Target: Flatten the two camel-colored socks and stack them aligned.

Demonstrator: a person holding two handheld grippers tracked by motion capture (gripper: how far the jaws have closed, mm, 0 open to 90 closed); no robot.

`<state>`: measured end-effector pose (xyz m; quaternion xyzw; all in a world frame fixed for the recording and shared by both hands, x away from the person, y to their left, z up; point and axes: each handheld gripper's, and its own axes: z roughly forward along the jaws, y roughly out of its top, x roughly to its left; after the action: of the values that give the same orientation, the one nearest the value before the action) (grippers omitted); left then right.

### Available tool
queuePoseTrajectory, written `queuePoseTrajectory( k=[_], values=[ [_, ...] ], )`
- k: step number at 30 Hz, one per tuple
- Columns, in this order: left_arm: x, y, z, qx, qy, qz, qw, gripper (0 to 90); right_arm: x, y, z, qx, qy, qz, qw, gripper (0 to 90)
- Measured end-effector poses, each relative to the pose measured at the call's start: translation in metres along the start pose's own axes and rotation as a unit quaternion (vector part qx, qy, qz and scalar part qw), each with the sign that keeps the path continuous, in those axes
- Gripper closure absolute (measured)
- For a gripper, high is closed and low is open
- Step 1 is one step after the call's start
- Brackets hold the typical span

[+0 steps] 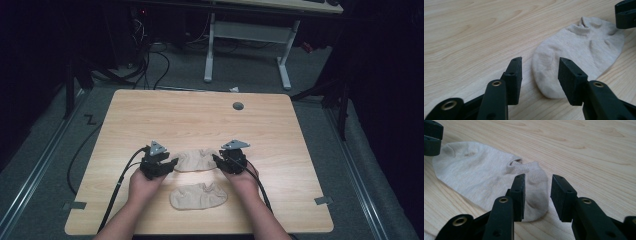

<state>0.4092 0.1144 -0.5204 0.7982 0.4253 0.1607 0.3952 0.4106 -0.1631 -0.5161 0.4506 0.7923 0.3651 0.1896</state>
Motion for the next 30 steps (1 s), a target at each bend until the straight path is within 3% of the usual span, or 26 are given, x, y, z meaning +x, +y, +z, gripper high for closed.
queuePoseTrajectory(
  k=[6, 9, 15, 20, 24, 30],
  values=[
    [-0.005, -0.004, 0.009, 0.02, 0.006, 0.0, 0.9998, 64.7, -0.001, -0.005, 0.005, 0.018, 0.002, 0.003, 0.9998, 68.0],
    [-0.007, -0.005, 0.009, 0.019, 0.01, 0.011, 0.9997, 70.1, 0.0, -0.007, 0.006, 0.021, 0.0, 0.003, 0.9998, 68.6],
    [-0.008, -0.006, 0.01, 0.016, 0.007, 0.008, 0.9998, 78.5, -0.001, -0.011, 0.006, 0.022, 0.004, 0.011, 0.9997, 70.1],
    [-0.01, -0.008, 0.01, 0.011, 0.007, 0.014, 0.9998, 85.4, -0.002, -0.013, 0.005, 0.02, 0.009, 0.015, 0.9996, 81.2],
    [-0.012, -0.008, 0.009, 0.004, 0.007, 0.014, 0.9999, 86.4, 0.003, -0.012, 0.004, 0.012, -0.002, -0.006, 0.9999, 84.5],
    [-0.014, -0.004, 0.001, -0.017, 0.007, 0.015, 0.9997, 86.4, 0.006, -0.007, -0.008, -0.016, -0.003, -0.008, 0.9998, 84.6]
  ],
)
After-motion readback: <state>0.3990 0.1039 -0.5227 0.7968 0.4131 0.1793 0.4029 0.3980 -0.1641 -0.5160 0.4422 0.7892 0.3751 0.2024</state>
